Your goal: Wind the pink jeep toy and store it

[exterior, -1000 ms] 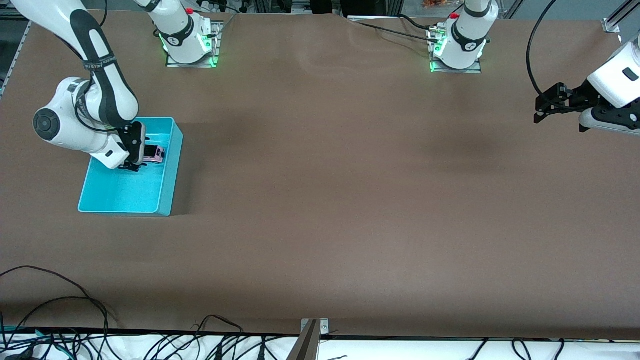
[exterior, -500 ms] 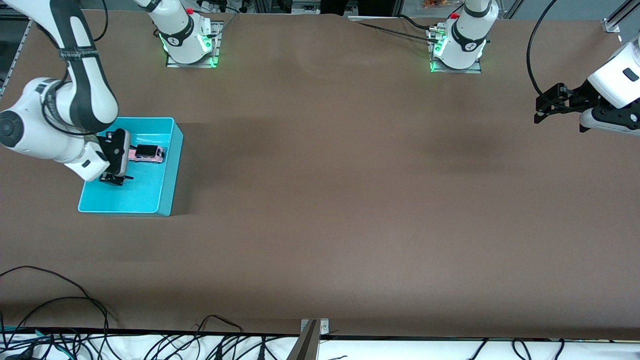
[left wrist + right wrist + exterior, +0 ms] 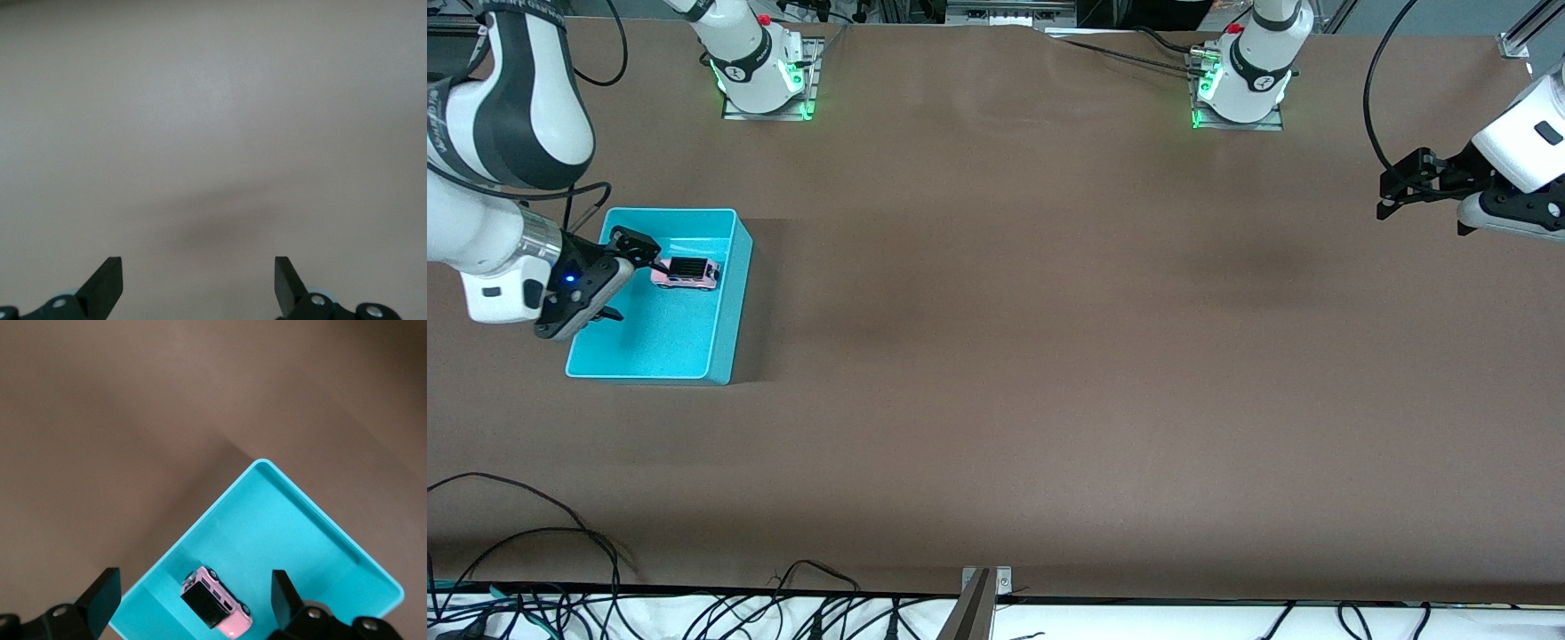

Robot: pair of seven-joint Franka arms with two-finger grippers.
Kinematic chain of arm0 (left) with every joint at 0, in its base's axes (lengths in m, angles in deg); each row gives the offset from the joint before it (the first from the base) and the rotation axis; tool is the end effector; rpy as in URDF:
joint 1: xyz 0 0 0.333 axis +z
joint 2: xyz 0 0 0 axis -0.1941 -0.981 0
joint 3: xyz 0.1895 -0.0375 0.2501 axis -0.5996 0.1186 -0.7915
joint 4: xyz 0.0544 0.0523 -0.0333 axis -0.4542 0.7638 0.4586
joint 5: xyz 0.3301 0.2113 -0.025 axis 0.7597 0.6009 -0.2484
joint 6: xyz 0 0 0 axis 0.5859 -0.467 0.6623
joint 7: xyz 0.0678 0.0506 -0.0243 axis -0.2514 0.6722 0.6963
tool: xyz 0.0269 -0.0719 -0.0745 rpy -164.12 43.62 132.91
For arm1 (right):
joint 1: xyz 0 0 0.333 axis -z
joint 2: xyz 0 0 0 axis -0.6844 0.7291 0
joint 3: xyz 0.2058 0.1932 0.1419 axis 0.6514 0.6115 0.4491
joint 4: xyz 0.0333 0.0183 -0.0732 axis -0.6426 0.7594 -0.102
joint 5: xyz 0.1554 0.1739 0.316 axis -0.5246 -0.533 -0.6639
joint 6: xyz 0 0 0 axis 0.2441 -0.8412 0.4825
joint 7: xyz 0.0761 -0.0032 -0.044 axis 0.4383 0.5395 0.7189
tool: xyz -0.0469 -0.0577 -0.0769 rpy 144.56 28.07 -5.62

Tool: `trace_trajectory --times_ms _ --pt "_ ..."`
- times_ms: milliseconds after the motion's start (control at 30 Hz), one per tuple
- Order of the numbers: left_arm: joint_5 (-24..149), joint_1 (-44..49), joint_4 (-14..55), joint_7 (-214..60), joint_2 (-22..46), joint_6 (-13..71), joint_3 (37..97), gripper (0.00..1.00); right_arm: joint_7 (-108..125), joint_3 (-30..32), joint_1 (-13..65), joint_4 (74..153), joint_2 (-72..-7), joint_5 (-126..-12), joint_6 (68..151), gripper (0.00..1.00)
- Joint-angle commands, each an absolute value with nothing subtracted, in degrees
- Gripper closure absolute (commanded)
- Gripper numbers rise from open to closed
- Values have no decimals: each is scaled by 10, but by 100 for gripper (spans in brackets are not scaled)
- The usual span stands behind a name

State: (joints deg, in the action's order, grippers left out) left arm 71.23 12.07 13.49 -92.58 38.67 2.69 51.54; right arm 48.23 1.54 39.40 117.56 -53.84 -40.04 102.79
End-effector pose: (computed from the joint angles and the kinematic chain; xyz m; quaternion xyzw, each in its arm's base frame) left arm 0.5485 -0.0202 0.6128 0.9951 -0.0981 -0.0111 0.0017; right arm 0.6021 -0.0007 0.4525 -0.9350 -0.3490 0.0046 0.0625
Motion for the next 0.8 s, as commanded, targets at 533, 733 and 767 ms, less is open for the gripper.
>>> trace_trajectory --times_ms 533,733,767 --pt "719 122 113 -920 374 15 515 0 95 -12 400 978 -535 -324 813 0" --pt "719 122 113 -920 374 15 514 0 66 -4 397 968 -571 -292 772 0" --pt "719 122 113 -920 374 15 514 0 67 0 397 971 -584 -290 772 0"
